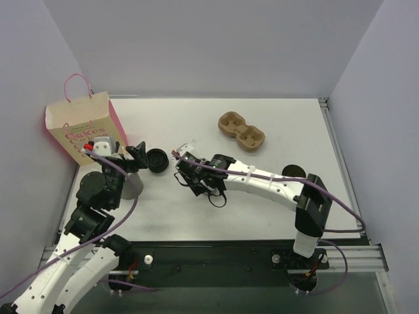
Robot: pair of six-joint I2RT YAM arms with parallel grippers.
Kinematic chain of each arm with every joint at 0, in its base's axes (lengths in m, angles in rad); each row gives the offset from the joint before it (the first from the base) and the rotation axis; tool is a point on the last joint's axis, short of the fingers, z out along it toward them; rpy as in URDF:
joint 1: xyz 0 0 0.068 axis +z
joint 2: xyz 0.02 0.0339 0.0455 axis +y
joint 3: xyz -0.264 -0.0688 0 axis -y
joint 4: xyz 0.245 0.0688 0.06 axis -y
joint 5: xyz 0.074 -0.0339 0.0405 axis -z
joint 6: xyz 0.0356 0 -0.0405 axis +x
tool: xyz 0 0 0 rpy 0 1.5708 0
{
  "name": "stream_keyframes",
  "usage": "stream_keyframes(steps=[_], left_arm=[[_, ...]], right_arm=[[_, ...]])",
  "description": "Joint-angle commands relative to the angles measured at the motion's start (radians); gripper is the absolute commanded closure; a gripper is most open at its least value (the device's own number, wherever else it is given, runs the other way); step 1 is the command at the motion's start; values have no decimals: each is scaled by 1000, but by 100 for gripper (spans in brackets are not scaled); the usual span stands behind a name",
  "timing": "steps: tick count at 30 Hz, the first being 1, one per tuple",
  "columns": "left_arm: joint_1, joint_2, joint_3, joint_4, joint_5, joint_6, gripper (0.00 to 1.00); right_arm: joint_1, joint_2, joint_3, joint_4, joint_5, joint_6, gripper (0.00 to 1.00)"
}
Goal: Pack the takeout coffee
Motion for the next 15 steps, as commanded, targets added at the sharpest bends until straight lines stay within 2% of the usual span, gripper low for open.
stream_keyframes(steps=[1, 5, 8, 9, 10, 15], left_arm=[[-10, 127, 112, -102, -2, -19, 9], [-10, 404, 283, -251, -8, -16, 9], [-9, 595, 410, -360, 39, -10, 17], [-9, 642, 442, -383, 65, -8, 24], [-9, 726, 467, -423, 74, -7, 27], [-6, 932, 594, -520, 82, -11, 37]], right_arm=[[1, -216, -43, -21, -16, 24, 67], [3, -354, -137, -15, 23, 37, 67], [4, -448, -196, -2, 69, 44, 67], [3, -486, -209, 1, 79, 48, 67], [3, -501, -221, 10, 83, 50, 67], [7, -595, -293, 28, 128, 77, 67]])
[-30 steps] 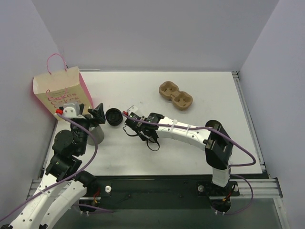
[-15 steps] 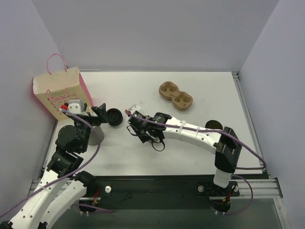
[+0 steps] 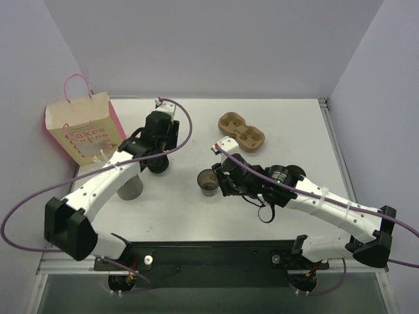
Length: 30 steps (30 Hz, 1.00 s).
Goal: Pack the takeout coffee
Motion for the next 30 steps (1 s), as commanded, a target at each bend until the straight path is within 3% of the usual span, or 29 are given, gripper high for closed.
stream_keyframes(steps=[1, 16, 30], left_arm=[[5, 158, 107, -172, 34, -1, 39], [65, 369, 81, -147, 125, -39, 47], [102, 424, 92, -137, 163, -22, 61]], right_arm=[[7, -64, -61, 26, 82, 37, 67], [4, -155, -116, 49, 142, 17, 66], [2, -167, -130, 58, 163, -3, 66]])
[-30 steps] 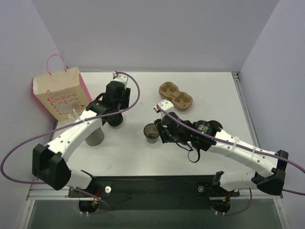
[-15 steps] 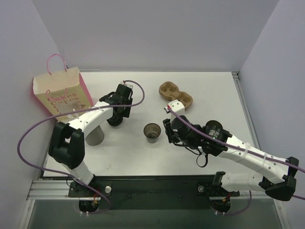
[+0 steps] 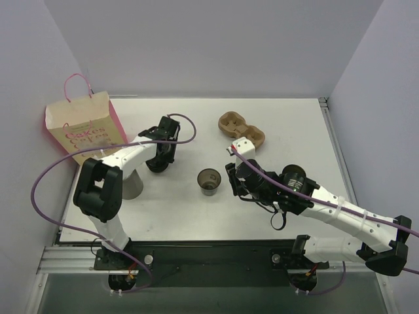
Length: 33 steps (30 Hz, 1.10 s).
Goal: Pack the takeout coffee
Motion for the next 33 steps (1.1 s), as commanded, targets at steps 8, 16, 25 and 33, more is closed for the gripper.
stream_keyframes(steps=[8, 16, 25, 33], left_arm=[[3, 18, 45, 5, 6, 18, 69], [1, -30, 44, -6, 15, 16, 75], [-8, -111, 48, -43, 33, 14, 77], [-5, -256, 126, -113, 324, -39, 78]], right_arm=[[4, -15, -15, 26, 41, -9, 67], [2, -32, -29, 35, 39, -13, 67], [2, -33, -34, 46, 22, -9, 66], [-4, -118, -167, 290, 31, -58, 67]])
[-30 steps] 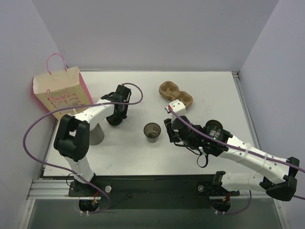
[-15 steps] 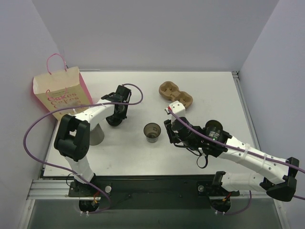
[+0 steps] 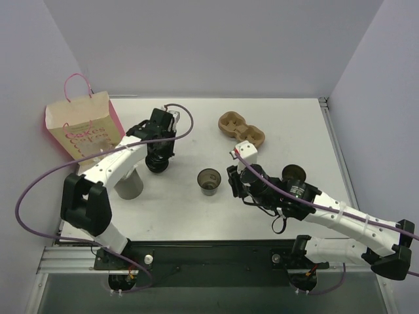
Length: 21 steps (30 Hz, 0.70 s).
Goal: Pack the takeout coffee
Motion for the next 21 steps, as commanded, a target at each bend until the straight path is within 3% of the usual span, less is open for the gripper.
stream_keyframes(steps=[1, 3, 4, 5, 7, 10, 15, 16, 19, 21], left_arm=[[1, -148, 86, -22, 351, -57, 78], [-1, -210, 83, 14, 471, -88, 78], [1, -234, 62, 36, 609, -126, 78], [-1, -282, 44, 104, 675, -148, 78], [-2, -329, -14, 235, 842, -246, 77], [-4, -409, -76, 402, 982, -404, 77], [-7, -490, -209, 662, 1137, -708, 77], [-7, -499, -231, 796, 1151, -756, 77], [-12, -527, -318, 991, 1191, -916, 77], [-12, -533, -360, 1065, 1217, -993, 77]], right_arm=[[-10, -111, -146, 249, 28, -34, 66], [-79, -145, -183, 372, -40, 13, 67], [-120, -177, -203, 405, -97, 32, 67], [-181, -197, -246, 503, -220, 44, 67], [-214, -257, -303, 670, -298, 52, 67], [-220, -298, -376, 840, -433, -99, 66], [-225, -315, -511, 1105, -573, -244, 66], [-225, -314, -530, 1224, -599, -252, 66], [-228, -274, -552, 1404, -668, -172, 65], [-228, -240, -512, 1406, -715, -138, 64]])
